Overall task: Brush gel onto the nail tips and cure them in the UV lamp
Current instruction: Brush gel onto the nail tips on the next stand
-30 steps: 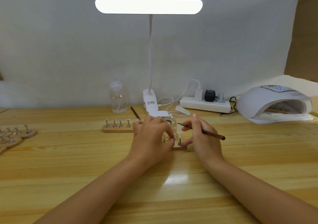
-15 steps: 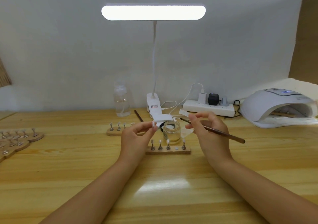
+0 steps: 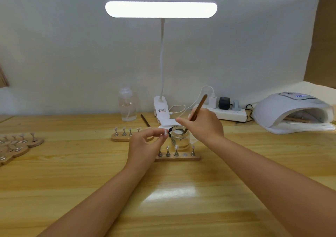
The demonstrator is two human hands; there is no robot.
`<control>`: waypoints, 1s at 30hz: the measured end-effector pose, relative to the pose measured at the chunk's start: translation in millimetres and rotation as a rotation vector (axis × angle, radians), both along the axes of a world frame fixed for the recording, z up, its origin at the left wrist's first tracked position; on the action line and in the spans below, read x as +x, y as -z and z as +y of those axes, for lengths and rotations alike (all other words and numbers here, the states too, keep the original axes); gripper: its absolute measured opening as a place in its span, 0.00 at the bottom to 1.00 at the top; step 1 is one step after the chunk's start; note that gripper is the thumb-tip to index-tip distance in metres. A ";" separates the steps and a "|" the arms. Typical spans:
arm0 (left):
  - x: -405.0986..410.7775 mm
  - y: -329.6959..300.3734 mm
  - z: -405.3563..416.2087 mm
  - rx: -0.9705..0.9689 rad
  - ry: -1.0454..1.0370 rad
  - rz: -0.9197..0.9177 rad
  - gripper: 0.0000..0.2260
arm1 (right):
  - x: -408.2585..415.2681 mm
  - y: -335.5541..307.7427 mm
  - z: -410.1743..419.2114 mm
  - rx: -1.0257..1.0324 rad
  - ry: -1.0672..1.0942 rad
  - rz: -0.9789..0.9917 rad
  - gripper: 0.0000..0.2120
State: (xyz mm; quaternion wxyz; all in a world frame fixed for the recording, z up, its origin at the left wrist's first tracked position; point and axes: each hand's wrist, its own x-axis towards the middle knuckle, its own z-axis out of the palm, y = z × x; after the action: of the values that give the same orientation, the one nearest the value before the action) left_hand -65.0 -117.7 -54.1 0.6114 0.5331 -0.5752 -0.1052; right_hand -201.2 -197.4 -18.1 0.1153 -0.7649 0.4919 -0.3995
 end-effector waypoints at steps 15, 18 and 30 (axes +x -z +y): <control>-0.1 0.1 0.9 0.023 0.013 0.020 0.11 | -15.0 -4.9 -6.5 0.152 0.053 -0.354 0.17; 0.1 -0.2 1.7 0.033 0.013 0.029 0.11 | -18.6 -3.9 -7.9 0.154 0.056 -0.371 0.17; -0.1 1.1 0.8 0.035 0.032 0.044 0.11 | -19.4 19.5 33.7 -0.082 -0.161 -0.664 0.08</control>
State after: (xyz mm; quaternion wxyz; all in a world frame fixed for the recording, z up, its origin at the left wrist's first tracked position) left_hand -65.1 -116.9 -55.3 0.6127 0.5321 -0.5681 -0.1369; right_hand -220.6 -163.7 -37.6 0.2696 -0.6336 0.3491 -0.6356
